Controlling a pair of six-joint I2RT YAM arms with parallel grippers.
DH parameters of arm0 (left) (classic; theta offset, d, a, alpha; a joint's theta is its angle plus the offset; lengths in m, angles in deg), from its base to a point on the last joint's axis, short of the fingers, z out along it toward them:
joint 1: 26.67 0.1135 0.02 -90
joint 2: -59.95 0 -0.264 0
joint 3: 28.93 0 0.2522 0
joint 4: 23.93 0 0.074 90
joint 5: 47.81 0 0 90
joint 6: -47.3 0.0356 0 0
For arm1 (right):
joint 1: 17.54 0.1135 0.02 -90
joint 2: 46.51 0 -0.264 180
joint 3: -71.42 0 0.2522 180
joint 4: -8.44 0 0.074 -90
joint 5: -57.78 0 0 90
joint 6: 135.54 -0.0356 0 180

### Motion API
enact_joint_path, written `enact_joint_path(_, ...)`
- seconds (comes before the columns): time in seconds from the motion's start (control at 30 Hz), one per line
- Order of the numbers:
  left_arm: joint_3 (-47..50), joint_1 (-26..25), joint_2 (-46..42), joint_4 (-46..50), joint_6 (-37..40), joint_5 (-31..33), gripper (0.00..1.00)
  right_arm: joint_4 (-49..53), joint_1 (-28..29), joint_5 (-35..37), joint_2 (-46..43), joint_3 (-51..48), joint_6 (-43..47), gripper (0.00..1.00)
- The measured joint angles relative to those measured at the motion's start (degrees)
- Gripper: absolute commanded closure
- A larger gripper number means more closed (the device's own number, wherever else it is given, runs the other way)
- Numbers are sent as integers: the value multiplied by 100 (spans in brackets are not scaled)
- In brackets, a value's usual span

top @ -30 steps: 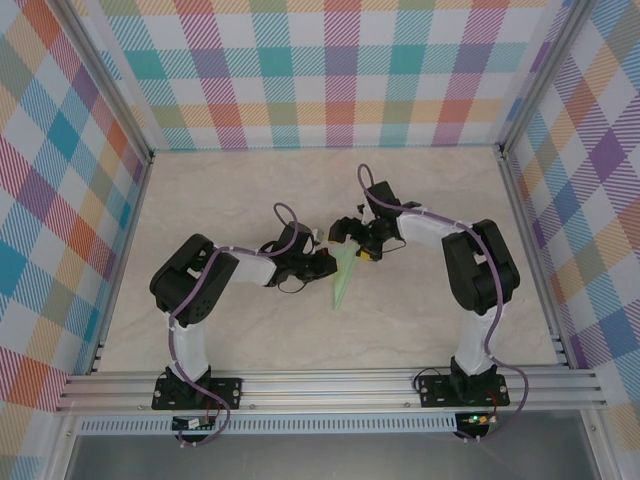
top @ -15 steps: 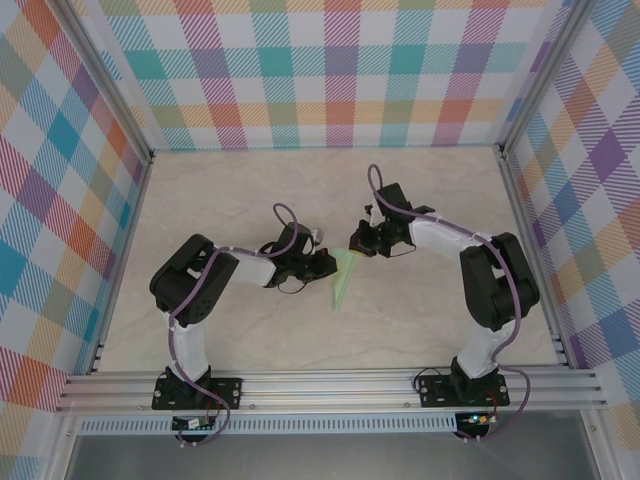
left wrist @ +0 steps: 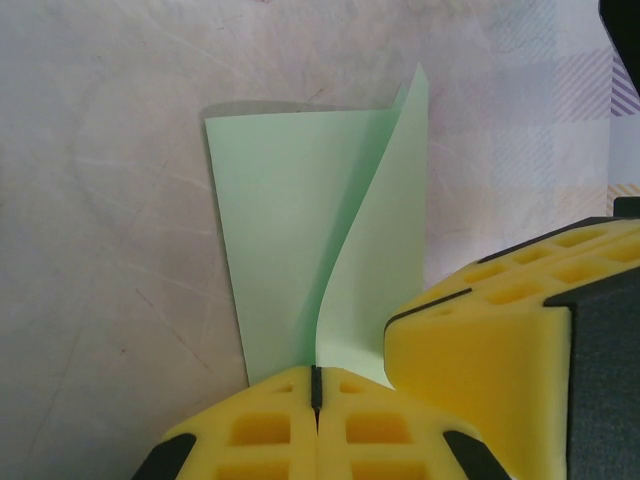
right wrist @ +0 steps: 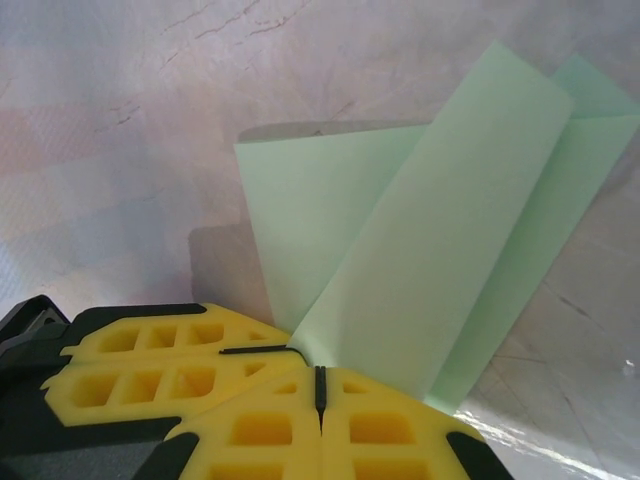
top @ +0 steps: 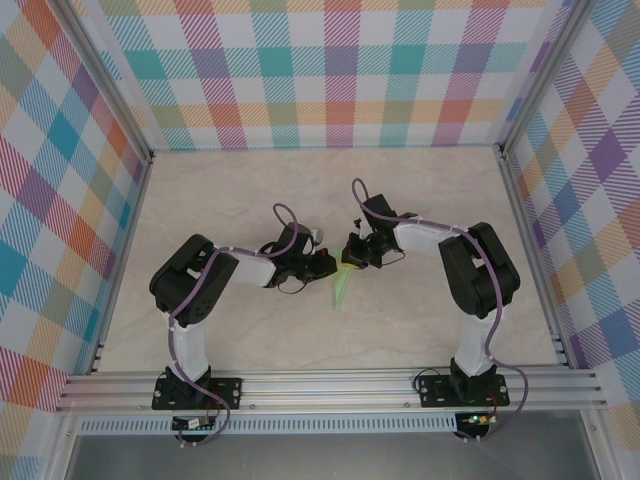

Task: Fold a paper plane with a square sheet of paper (fold left side to right side)
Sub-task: Fold the wing for the fifth time at the center of the table.

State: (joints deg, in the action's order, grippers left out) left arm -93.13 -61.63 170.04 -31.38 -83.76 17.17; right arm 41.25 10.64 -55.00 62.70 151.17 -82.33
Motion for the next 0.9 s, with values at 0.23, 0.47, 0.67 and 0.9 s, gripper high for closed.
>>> enact_joint_path(0.23, 0, -2, -2, 9, 0, 13, 100, -205, 0, 138, 4, -101, 24, 100)
enact_joint_path(0.47, 4, -4, -7, 7, 2, 20, 100, -505, 0, 232, 4, -345, 46, 100)
enact_joint_path(0.67, 15, -4, -22, 7, 4, 24, 100, -662, 0, 219, 4, -442, 90, 100)
enact_joint_path(0.9, 162, -4, -278, 179, 46, 216, 86, -940, 44, 136, 4, -575, 131, 100)
